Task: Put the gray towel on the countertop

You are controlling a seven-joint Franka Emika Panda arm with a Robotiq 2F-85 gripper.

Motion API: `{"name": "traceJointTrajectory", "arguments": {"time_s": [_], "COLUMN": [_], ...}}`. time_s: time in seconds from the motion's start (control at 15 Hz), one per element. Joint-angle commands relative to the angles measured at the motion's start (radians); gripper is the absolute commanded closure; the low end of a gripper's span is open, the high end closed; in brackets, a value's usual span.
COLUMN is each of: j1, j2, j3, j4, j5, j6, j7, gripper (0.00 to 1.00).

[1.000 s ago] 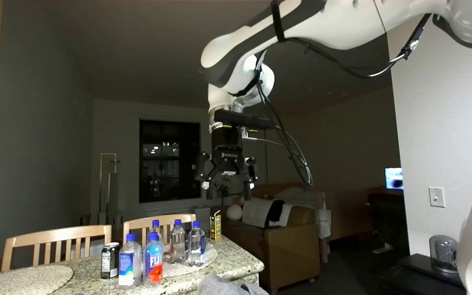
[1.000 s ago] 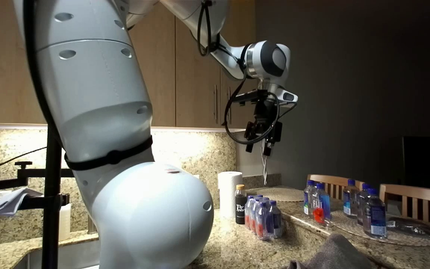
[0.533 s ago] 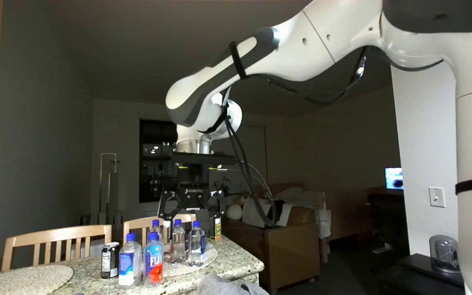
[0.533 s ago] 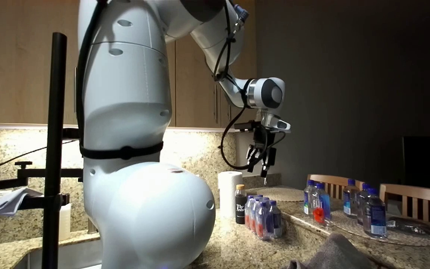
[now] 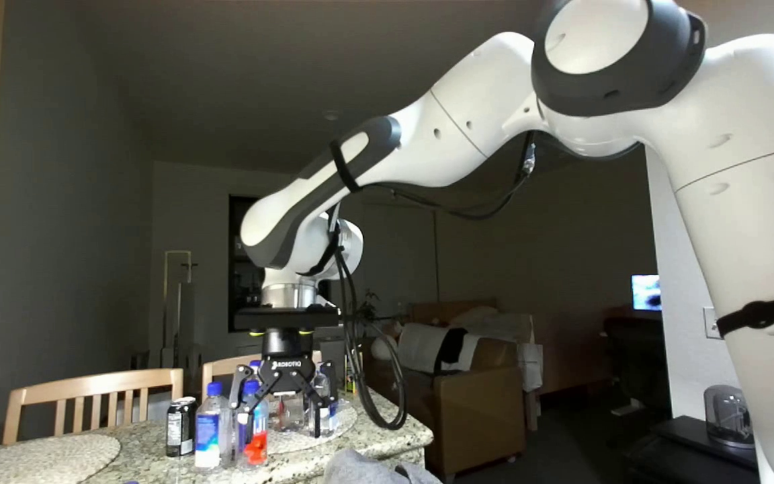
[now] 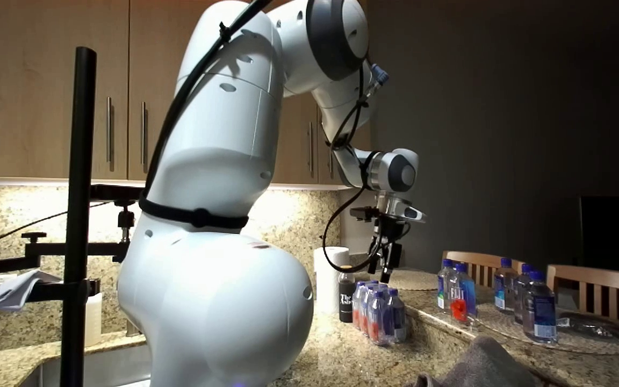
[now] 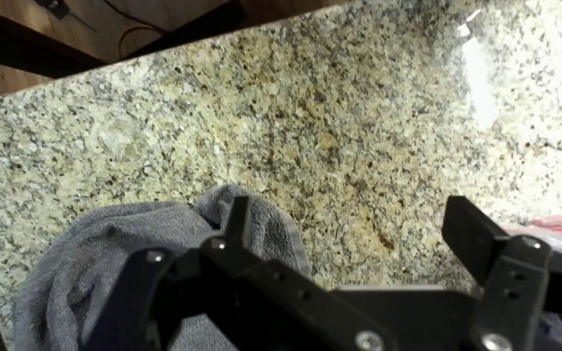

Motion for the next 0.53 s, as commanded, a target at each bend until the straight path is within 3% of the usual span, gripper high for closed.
{"name": "traceJointTrajectory", "arguments": {"time_s": [0.0, 0.2, 0.47], "j1": [0.026, 0.038, 0.036], "j2": [0.089, 0.138, 0.181], "j3": [-0.046, -0.081, -0.117], "j4": [0.091, 0.143, 0.237], "j5": [-0.039, -0.051, -0.111], "j6": [0.081, 0.179, 0.1], "j7": [0.097, 0.16, 0.15], "gripper": [0.0, 0.0, 0.0]}}
